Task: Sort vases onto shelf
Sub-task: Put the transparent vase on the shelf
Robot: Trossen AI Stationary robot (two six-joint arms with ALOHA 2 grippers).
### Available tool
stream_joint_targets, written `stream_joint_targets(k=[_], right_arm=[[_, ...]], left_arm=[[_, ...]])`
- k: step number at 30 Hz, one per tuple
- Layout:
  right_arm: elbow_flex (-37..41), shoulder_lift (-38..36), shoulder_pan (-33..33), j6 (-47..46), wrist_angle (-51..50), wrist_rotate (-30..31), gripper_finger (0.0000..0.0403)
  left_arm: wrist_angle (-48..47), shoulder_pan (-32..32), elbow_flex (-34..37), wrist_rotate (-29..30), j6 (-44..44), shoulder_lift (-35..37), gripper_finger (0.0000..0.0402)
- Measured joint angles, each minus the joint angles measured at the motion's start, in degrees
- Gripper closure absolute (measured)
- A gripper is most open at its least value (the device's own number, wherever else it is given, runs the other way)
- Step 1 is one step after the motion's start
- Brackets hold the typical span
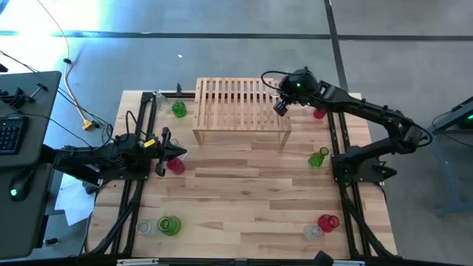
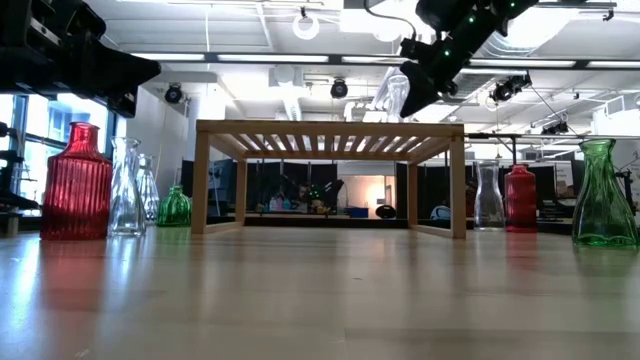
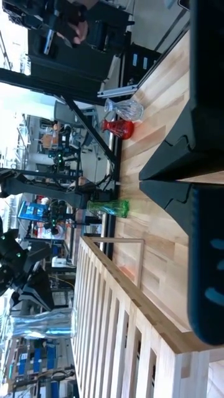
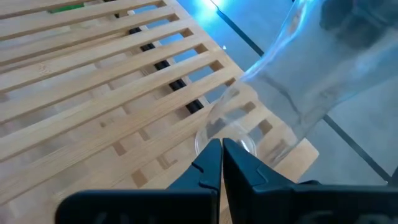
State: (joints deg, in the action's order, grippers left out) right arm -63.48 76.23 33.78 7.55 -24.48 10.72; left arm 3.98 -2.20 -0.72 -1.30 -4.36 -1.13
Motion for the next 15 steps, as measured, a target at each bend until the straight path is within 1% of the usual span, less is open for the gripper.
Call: stream_joint_targets(k=[15], right_arm=[[0.0, 0.0, 2.0, -1.3, 1.4, 0.0, 0.0402]], left_arm=[[-0.3, 0.0, 0.0, 0.0, 0.0, 0.0, 0.0401]])
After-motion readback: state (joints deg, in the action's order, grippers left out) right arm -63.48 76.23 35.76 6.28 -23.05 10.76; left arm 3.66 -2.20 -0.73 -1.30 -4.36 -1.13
